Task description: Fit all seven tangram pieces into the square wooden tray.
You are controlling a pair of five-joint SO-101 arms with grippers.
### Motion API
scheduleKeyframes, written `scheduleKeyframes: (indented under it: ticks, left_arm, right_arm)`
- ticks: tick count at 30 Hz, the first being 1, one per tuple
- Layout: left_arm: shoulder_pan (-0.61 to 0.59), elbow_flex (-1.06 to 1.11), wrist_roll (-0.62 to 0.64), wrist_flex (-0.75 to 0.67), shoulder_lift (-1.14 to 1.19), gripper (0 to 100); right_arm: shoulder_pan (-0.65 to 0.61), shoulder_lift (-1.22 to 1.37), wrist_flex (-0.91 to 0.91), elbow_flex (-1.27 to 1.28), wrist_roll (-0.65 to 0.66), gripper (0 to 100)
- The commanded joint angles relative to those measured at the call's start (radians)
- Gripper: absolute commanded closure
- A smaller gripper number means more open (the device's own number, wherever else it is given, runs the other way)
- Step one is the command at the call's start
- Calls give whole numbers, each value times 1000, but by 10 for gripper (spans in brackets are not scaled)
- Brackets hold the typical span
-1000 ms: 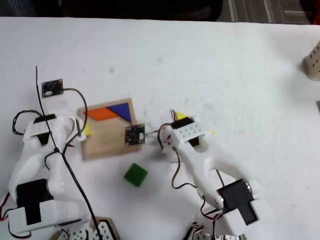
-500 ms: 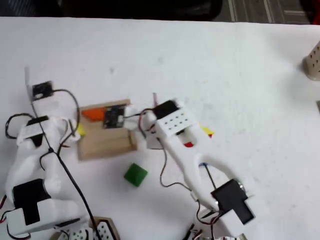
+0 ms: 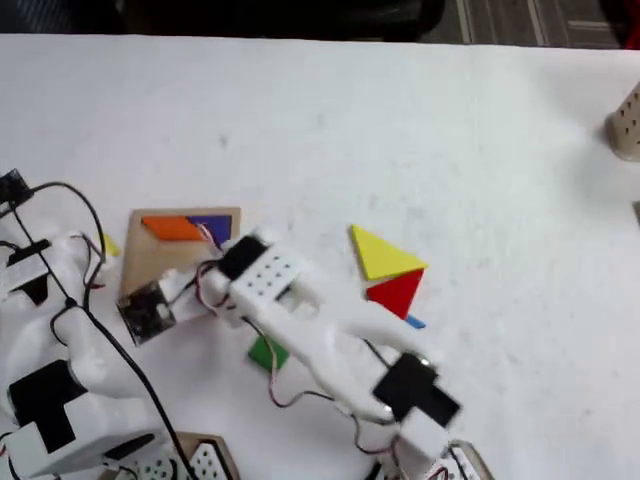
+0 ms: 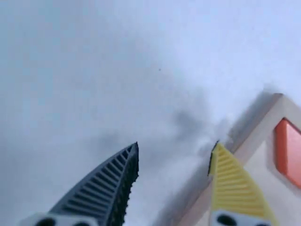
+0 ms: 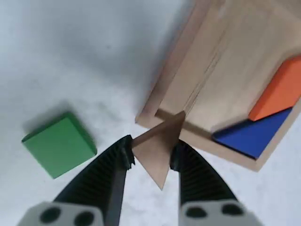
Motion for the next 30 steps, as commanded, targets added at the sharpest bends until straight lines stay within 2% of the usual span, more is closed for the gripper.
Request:
scheduleKeyframes:
  ticks: [1, 11, 13, 17, 21, 26, 30]
  left_arm:
    - [-41, -57, 26, -28, -4, 732]
    - [-119, -72, 192, -28, -2, 732]
    - [-124, -77, 203, -28, 1, 732]
    - [-124, -129, 203, -17, 76, 732]
    - [-127, -229, 206, 54, 185, 732]
    - [-127, -296, 207, 120, 248, 732]
    - [-127, -295, 207, 143, 248, 732]
  right_arm:
    - [-7, 85, -28, -155, 17, 974]
    - [-48, 369, 142, -588, 8, 973]
    - [-54, 420, 188, -671, -35, 959]
    - [-50, 484, 325, -872, -160, 824]
    - [-44, 518, 507, -1063, -189, 729]
    - [-30, 541, 636, -1212, -190, 733]
    - [19, 524, 670, -1240, -226, 749]
